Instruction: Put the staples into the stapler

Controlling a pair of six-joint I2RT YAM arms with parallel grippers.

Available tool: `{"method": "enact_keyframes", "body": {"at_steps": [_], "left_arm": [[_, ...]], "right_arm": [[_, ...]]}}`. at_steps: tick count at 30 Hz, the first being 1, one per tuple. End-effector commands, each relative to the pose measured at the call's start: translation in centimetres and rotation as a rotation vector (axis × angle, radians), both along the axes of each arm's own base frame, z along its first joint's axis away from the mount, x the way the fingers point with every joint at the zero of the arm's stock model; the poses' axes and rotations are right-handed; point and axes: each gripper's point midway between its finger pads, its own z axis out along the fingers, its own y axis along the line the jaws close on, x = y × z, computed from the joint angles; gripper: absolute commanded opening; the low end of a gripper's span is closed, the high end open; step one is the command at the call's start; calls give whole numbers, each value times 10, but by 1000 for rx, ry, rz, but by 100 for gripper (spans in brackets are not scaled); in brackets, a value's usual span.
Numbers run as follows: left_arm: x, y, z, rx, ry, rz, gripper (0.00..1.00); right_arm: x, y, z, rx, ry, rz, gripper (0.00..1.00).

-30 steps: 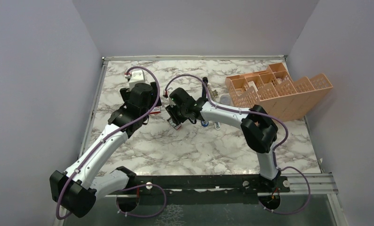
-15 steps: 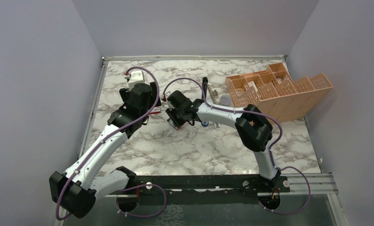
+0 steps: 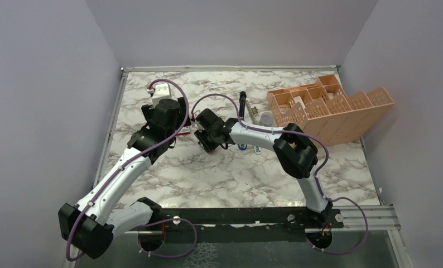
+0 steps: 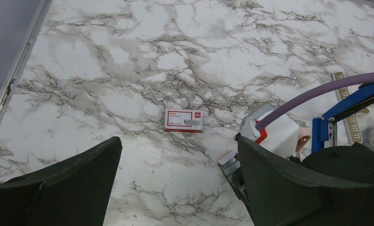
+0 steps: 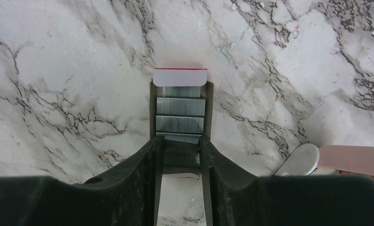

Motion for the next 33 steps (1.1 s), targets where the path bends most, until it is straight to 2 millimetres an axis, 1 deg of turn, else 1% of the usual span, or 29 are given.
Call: {"method": "enact_keyframes", "body": {"at_steps": [1,10,19,26,33], "left_arm": [[0,5,2,0,-14,23,93],[0,5,1,0,-13,22,93],[0,5,1,2,-12,22,93],[1,5,0,2,-9,21,93],[1,4,-1,2,-7,19,93]], "right_arm": [[-1,3,-6,-26,2,2,39],[-1,4,-8,-29,5,3,41],[-1,4,-8,-33,5,0,45],[3,2,-5,-37,-5,-32,33],[10,4,16,-5,-48,-64,32]]}}
